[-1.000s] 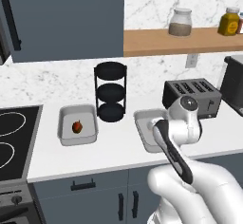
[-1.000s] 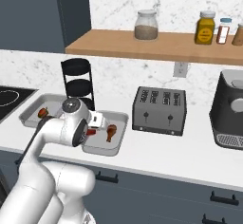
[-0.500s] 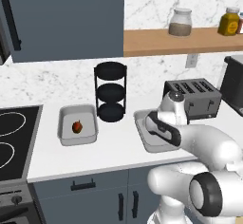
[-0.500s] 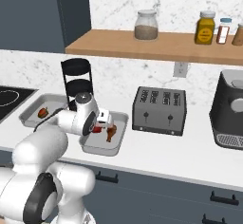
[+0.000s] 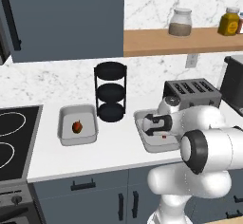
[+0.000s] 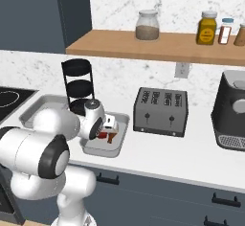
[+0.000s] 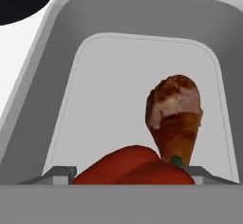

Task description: Place one bell pepper and one chicken drumstick in each tupperware on the nearby counter, to pack two identical lunches.

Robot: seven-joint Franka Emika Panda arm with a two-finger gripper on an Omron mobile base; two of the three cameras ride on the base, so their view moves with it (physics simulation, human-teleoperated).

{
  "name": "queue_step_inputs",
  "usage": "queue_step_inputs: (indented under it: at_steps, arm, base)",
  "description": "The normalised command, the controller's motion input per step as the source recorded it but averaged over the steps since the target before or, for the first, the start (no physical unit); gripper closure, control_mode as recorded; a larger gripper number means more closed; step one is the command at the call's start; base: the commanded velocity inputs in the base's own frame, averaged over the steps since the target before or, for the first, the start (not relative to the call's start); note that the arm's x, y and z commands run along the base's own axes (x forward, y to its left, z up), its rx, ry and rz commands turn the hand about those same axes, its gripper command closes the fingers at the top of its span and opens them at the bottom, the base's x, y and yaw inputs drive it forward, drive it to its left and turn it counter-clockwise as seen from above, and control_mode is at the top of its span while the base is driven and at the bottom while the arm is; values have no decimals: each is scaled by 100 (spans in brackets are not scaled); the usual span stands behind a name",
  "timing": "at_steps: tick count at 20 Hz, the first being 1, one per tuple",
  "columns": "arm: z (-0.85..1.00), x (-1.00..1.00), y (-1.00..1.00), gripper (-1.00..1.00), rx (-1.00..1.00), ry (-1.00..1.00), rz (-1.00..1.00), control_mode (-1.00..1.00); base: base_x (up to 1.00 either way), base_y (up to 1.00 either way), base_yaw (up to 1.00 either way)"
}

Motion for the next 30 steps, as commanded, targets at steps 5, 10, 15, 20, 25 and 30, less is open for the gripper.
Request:
queue_step_inputs:
  at_steps: [5,10,15,20,25,30]
  arm:
    - [-23,33,0,-100,0,1,0,-100]
    - [14,-12,0,-100,0,0,0,-100]
    - [72,-85,0,-100,-2,-4,0,-100]
    - [96,-100,0,-100,-7,-16,-1,-100]
    - [72,-100,0,-100,-5,-23,0,-100]
    - [74,-100,0,-100,-4,-32,0,-100]
  base:
    - [0,0,0]
    - [0,0,0]
    - [0,0,0]
    - [0,0,0]
    - [0,0,0]
    - [0,0,0]
